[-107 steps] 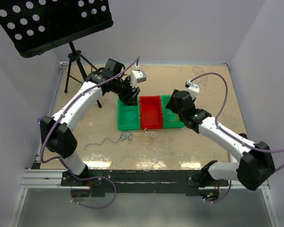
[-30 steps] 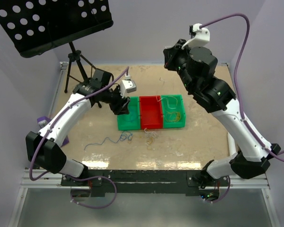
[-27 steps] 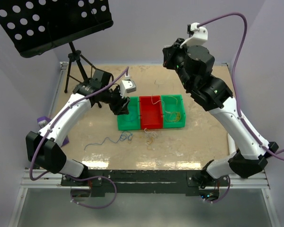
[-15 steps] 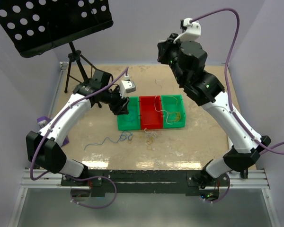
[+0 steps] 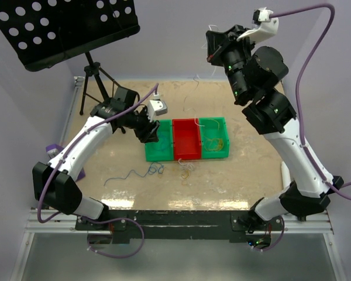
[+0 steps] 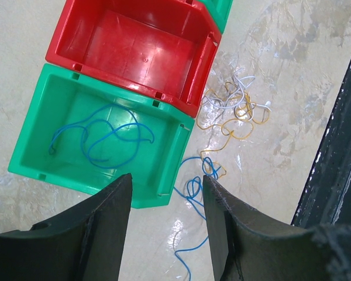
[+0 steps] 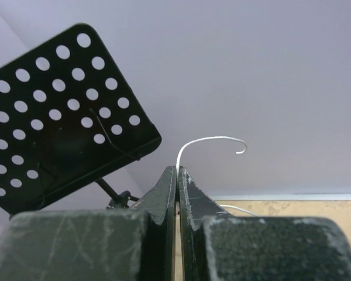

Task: Untangle the cables

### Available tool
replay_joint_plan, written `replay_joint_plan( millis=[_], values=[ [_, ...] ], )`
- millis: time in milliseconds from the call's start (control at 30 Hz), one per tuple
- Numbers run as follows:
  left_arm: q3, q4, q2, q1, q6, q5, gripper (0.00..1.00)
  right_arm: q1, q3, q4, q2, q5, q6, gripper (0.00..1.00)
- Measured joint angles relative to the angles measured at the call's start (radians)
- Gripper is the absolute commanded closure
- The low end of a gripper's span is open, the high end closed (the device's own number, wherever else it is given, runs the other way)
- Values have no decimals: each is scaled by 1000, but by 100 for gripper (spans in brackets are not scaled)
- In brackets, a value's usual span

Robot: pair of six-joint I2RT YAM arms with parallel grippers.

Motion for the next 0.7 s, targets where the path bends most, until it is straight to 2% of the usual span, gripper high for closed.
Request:
replay_joint_plan(
  millis=[700],
  values=[
    [-19, 7, -8, 13, 2, -16, 44, -21, -374, 72, -6, 4, 11, 100]
  ],
)
